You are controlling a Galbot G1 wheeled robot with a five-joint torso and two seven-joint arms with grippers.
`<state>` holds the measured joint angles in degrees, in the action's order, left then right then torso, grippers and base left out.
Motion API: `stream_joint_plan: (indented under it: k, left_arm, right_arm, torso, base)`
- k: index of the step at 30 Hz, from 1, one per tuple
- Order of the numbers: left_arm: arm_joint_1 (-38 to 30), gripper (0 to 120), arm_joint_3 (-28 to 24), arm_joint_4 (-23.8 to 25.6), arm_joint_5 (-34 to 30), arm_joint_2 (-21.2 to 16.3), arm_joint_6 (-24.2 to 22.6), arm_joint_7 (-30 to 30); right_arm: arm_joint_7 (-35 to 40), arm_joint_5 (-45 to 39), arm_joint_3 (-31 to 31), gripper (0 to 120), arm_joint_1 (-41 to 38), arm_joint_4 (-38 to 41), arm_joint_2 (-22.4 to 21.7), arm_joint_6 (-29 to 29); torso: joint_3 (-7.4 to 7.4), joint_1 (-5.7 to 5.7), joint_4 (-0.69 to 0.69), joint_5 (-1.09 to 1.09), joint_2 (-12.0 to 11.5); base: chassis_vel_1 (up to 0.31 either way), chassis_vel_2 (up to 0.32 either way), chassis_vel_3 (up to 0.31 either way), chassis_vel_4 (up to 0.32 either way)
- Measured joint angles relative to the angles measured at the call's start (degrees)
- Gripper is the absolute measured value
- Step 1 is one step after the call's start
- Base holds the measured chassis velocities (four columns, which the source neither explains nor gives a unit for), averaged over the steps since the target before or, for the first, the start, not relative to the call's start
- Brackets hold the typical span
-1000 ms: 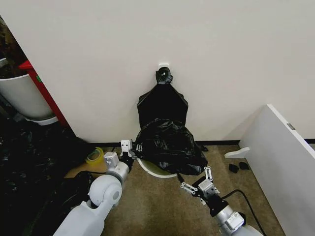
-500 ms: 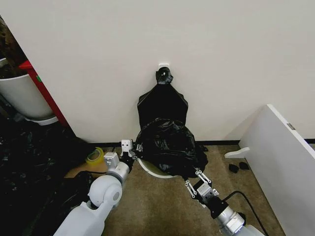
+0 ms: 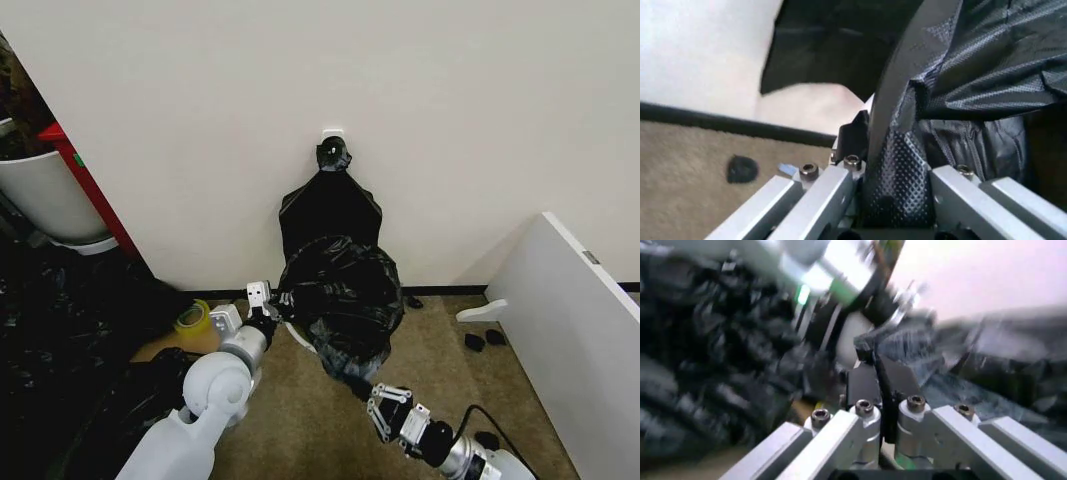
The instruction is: Place the garbage bag over the trash bin.
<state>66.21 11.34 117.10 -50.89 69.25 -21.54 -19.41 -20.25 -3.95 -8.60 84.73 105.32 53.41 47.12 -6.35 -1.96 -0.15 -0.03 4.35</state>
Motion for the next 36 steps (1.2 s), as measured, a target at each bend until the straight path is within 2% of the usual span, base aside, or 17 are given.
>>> stream_joint_plan:
  k: [5,6,8,9,12,19,23,25,27,29,31,32,34,36]
  left_arm:
    - [-0.1,1,0.2,1.2,-4.9,0.8,-2.3,-1.7]
    - [-0.1,1,0.3,1.7,-6.4,1.0,-3.0,-2.2]
    - [0.0,1,0.8,4.3,-10.1,0.7,-5.5,-3.6]
    - [0.0,1,0.8,4.3,-10.1,0.7,-5.5,-3.6]
    - [0.1,1,1.6,7.2,-13.7,-0.4,-8.1,-5.6]
    - [0.1,1,2.1,9.1,-15.5,-1.4,-9.1,-6.5]
    - [0.1,1,1.7,8.4,-11.0,-1.9,-7.2,-5.4]
    - [0.0,1,1.0,6.7,-6.1,-2.1,-4.1,-4.1]
    - [0.0,1,0.9,6.4,-5.3,-2.2,-3.6,-3.9]
    - [-0.1,1,0.5,4.3,0.4,-2.6,-0.4,-2.5]
    - [-0.1,1,0.4,4.0,1.5,-2.8,0.2,-2.2]
    - [0.1,1,0.1,2.8,5.4,-3.4,2.1,-1.3]
    - [0.7,1,-0.3,1.9,8.6,-4.1,3.8,-0.6]
    - [1.1,1,-0.6,1.5,9.9,-4.3,4.5,-0.4]
  right_arm:
    - [-2.1,3.4,-0.5,0,-1.5,-3.9,2.0,0.0]
    - [-0.8,5.3,-0.7,0,-2.0,-4.9,2.4,0.0]
    - [8.8,13.5,-1.4,0,-4.2,-9.3,3.2,-1.8]
    - [8.8,13.5,-1.4,0,-4.2,-9.3,3.2,-1.8]
    - [15.3,19.0,-3.0,0,-7.0,-15.4,3.4,-3.1]
    - [18.8,22.3,-3.8,0,-8.6,-20.0,3.1,-1.2]
    - [18.3,16.3,-3.0,6,-7.1,-18.8,1.9,-0.1]
    - [16.7,12.2,-2.8,16,-5.8,-16.8,0.8,-0.1]
    - [16.3,11.6,-2.8,18,-5.6,-16.5,0.5,-0.1]
    - [12.8,6.6,-3.9,32,-4.5,-16.0,-1.0,-0.1]
    - [12.5,5.6,-4.2,33,-4.4,-16.1,-1.3,-0.1]
    - [11.6,1.0,-5.4,39,-3.8,-16.2,-2.0,-0.1]
    - [11.7,-6.5,-6.3,49,-3.1,-14.8,-2.2,-0.1]
    - [12.1,-9.2,-6.6,52,-2.8,-13.4,-2.1,-0.2]
  torso:
    - [0.0,0.0,0.0,-0.01,0.0]
    - [0.0,0.0,0.0,-0.01,0.0]
    - [0.0,0.0,0.01,-0.01,0.0]
    - [0.0,0.0,0.01,-0.01,0.0]
    - [0.0,0.0,0.01,-0.01,0.0]
    - [0.0,0.0,0.01,0.0,0.0]
    - [0.0,0.0,0.0,0.03,0.0]
    - [0.0,0.0,0.0,-0.05,0.0]
    - [0.0,0.0,0.0,-0.03,0.0]
    - [0.0,0.01,0.0,-0.02,0.0]
    - [0.0,0.01,0.0,-0.03,0.0]
    - [0.0,0.0,0.0,-0.02,0.0]
    - [0.0,0.01,0.0,0.0,0.0]
    - [0.0,0.01,0.0,0.0,0.0]
  base:
    - [0.0,0.0,0.0,0.0]
    - [0.0,0.0,0.0,0.0]
    - [0.0,0.0,0.0,0.0]
    - [0.0,0.0,0.0,0.0]
    - [0.0,0.0,0.0,0.0]
    - [0.0,0.0,0.0,0.0]
    - [0.0,0.0,0.0,0.0]
    - [0.0,0.0,0.0,0.0]
    - [0.0,0.0,0.0,0.0]
    - [0.0,0.0,0.0,0.0]
    - [0.0,0.0,0.0,0.0]
    - [0.0,0.0,0.0,0.0]
    - [0.0,0.0,0.0,0.0]
    - [0.0,0.0,0.0,0.0]
